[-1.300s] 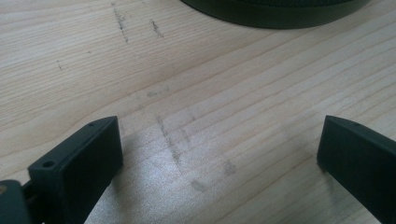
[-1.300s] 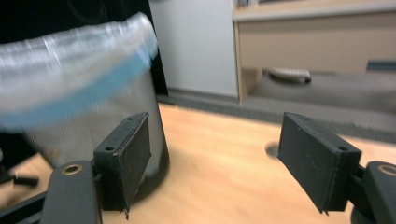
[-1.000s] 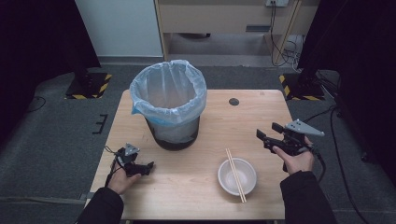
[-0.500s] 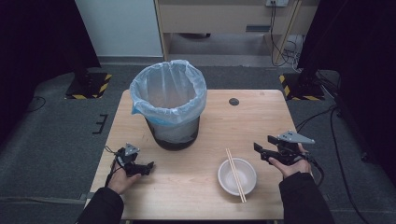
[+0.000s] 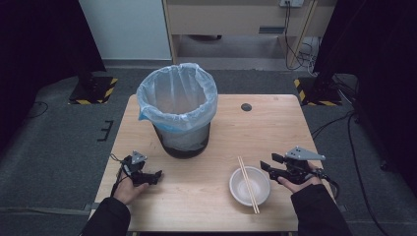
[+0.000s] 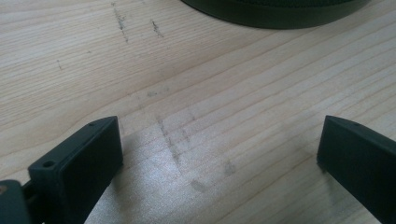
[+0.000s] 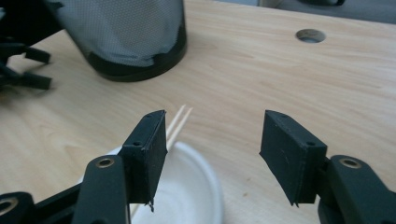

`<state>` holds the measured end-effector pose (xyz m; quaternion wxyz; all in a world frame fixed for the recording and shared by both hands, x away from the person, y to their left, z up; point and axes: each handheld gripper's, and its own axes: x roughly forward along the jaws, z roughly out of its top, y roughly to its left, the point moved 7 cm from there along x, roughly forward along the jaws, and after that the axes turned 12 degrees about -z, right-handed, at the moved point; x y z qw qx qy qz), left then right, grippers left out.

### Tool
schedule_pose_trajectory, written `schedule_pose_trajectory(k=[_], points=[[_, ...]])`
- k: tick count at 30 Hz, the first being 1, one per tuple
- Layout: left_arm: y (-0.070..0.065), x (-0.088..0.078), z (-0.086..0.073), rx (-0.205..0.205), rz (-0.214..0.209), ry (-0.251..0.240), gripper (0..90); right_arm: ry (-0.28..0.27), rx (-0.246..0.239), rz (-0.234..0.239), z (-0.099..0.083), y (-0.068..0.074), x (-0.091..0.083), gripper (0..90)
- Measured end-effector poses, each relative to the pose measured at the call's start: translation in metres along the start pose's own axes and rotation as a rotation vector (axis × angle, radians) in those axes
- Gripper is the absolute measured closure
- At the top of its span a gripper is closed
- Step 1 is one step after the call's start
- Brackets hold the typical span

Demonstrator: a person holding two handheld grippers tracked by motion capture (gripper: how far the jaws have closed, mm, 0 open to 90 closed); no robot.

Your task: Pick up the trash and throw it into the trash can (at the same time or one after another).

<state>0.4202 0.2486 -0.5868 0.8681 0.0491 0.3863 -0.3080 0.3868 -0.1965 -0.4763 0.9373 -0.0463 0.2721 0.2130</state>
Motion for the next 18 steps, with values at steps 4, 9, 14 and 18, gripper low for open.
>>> schedule_pose_trajectory(k=[4, 9, 14, 18], points=[[0.0, 0.0, 0.0, 0.0, 0.0, 0.0, 0.0, 0.012, -0.007, 0.023, -0.005, 0.012, -0.004, 44.2], [0.0, 0.0, 0.0, -0.001, 0.001, -0.001, 0.0, 0.037, -0.029, 0.056, -0.008, 0.029, -0.003, 49.0], [0.0, 0.0, 0.0, -0.001, 0.001, -0.001, 0.0, 0.049, -0.036, 0.059, -0.01, 0.032, -0.001, 51.2], [0.0, 0.0, 0.0, -0.001, 0.001, -0.001, 0.0, 0.071, -0.038, 0.066, -0.013, 0.034, 0.001, 52.4]])
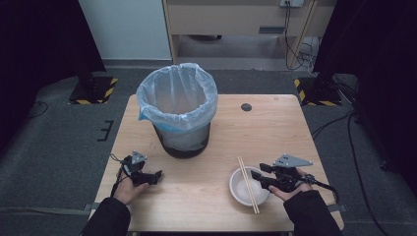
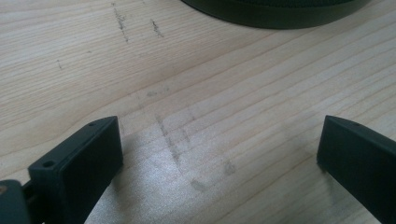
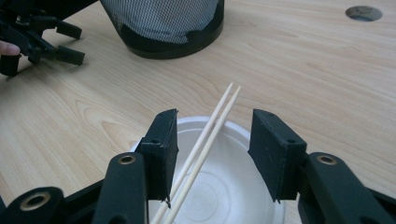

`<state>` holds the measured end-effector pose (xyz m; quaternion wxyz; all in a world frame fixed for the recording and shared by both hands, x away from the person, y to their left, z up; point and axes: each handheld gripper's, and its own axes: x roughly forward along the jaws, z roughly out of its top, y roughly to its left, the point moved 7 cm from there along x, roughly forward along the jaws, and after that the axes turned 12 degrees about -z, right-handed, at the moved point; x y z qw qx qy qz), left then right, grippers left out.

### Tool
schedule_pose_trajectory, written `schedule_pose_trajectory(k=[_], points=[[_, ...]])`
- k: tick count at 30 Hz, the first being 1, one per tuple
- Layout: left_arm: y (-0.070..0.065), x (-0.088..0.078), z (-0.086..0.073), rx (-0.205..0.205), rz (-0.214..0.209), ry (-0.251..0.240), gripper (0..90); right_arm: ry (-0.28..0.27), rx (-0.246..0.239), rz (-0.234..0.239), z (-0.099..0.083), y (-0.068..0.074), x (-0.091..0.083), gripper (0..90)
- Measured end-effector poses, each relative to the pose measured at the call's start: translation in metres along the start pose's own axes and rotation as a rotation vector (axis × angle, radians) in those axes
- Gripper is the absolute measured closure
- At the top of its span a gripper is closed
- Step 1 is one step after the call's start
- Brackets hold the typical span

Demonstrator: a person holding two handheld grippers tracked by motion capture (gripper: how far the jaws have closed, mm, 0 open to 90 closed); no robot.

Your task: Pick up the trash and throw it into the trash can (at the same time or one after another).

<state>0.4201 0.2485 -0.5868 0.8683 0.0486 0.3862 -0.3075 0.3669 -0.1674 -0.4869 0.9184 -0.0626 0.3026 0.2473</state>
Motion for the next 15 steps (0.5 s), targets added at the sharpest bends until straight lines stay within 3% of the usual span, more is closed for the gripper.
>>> schedule_pose_trajectory(k=[6, 15], points=[[0.0, 0.0, 0.0, 0.0, 0.0, 0.0, 0.0, 0.056, -0.014, 0.035, -0.009, 0.012, 0.01, 54.8], [0.0, 0.0, 0.0, 0.0, 0.0, 0.0, 0.0, 0.112, -0.041, 0.037, -0.017, 0.016, 0.02, 56.2]])
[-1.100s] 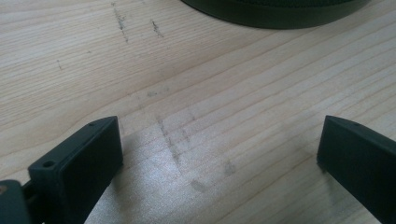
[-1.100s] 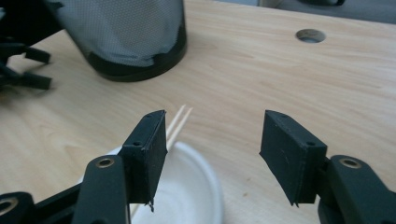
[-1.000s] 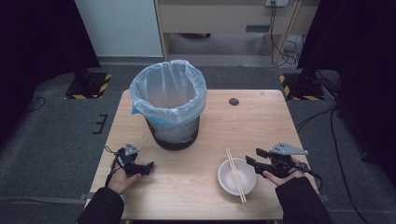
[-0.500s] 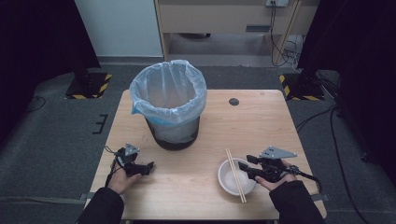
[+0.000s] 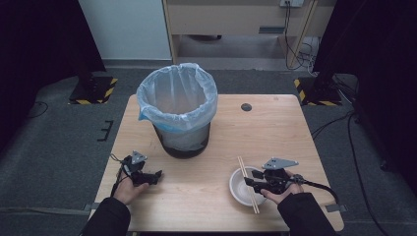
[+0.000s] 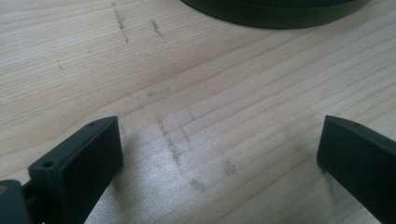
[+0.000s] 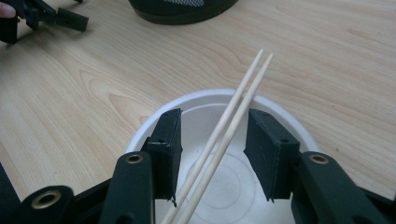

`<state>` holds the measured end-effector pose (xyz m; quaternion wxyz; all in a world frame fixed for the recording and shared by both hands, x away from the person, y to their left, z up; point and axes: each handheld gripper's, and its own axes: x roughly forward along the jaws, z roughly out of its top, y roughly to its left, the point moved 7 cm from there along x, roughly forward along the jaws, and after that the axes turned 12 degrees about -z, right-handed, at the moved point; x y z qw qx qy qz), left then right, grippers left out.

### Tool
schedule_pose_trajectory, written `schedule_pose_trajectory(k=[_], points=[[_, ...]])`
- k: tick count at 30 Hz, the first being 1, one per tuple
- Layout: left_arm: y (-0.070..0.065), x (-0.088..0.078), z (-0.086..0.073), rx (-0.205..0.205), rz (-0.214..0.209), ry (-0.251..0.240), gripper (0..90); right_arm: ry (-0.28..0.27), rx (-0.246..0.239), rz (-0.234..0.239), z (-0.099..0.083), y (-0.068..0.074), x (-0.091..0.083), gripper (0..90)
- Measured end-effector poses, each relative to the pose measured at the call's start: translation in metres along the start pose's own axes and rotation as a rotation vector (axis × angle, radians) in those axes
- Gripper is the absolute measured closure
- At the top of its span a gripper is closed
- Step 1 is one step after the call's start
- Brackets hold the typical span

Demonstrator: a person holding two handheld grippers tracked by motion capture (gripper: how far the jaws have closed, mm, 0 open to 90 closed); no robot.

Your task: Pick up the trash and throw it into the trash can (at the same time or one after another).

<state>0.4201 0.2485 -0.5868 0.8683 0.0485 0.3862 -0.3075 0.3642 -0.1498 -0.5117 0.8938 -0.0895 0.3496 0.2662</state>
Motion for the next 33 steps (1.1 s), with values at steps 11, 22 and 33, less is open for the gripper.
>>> schedule_pose_trajectory(k=[11, 22, 33], points=[[0.0, 0.0, 0.0, 0.001, 0.0, 0.0, 0.0, 0.045, -0.01, -0.013, -0.004, 0.001, 0.011, 56.4], [0.0, 0.0, 0.0, 0.0, 0.001, 0.001, 0.0, 0.106, -0.026, -0.014, -0.009, 0.002, 0.019, 59.8], [0.0, 0.0, 0.0, 0.0, 0.001, 0.001, 0.0, 0.152, -0.051, -0.004, -0.013, 0.001, 0.023, 67.5]])
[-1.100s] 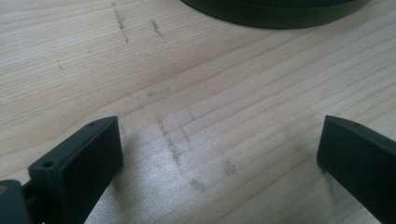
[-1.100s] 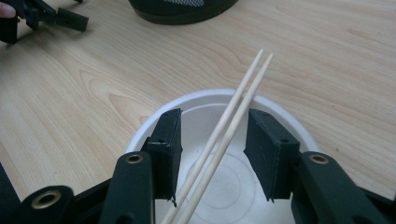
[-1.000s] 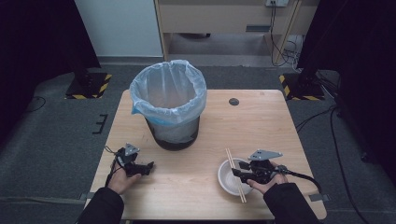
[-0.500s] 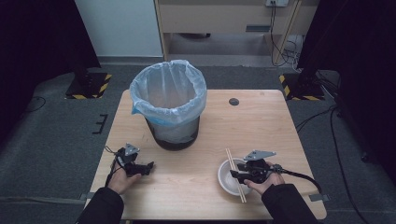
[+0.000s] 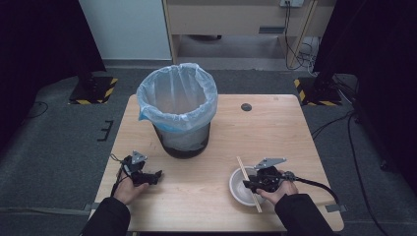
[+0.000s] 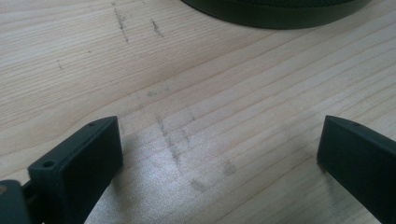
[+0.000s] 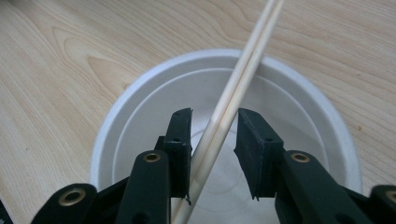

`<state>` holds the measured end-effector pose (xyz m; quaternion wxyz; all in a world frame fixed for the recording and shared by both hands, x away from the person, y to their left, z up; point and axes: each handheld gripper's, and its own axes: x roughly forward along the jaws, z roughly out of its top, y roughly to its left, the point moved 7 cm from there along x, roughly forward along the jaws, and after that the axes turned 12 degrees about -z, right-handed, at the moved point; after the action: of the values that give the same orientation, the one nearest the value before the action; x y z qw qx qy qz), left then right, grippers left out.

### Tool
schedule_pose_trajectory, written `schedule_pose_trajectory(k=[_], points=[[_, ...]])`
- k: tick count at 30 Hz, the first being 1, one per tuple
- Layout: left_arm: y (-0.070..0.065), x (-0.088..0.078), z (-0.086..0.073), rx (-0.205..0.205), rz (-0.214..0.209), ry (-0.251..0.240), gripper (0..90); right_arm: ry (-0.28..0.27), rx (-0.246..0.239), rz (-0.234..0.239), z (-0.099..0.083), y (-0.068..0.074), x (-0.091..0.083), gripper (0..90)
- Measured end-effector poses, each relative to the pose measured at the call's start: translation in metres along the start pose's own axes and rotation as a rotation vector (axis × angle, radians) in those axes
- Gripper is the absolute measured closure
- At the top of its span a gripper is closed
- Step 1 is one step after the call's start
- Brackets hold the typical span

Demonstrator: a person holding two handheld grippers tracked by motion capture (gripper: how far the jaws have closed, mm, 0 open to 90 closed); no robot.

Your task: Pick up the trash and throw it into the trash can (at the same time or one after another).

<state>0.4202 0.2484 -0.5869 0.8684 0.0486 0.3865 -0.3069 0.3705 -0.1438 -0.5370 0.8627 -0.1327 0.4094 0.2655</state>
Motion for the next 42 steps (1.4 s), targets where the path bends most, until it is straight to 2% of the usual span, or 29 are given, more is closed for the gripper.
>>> schedule_pose_trajectory(k=[5, 11, 27, 37, 42], points=[[0.0, 0.0, 0.0, 0.001, 0.0, 0.0, 0.0, 0.036, -0.018, 0.0, -0.003, 0.0, 0.002, 72.3], [0.0, 0.0, 0.0, 0.001, 0.0, 0.0, 0.0, 0.032, -0.023, -0.001, -0.002, -0.002, 0.0, 79.6], [0.0, 0.0, 0.0, 0.001, 0.0, 0.001, 0.0, 0.034, -0.038, -0.004, -0.001, -0.004, -0.002, 80.2], [0.0, 0.0, 0.0, 0.001, 0.0, 0.001, 0.0, -0.017, 0.0, 0.005, 0.007, -0.008, -0.01, 80.2], [0.0, 0.0, 0.0, 0.001, 0.0, 0.0, 0.0, -0.074, 0.025, 0.0, 0.015, -0.015, -0.019, 80.2]])
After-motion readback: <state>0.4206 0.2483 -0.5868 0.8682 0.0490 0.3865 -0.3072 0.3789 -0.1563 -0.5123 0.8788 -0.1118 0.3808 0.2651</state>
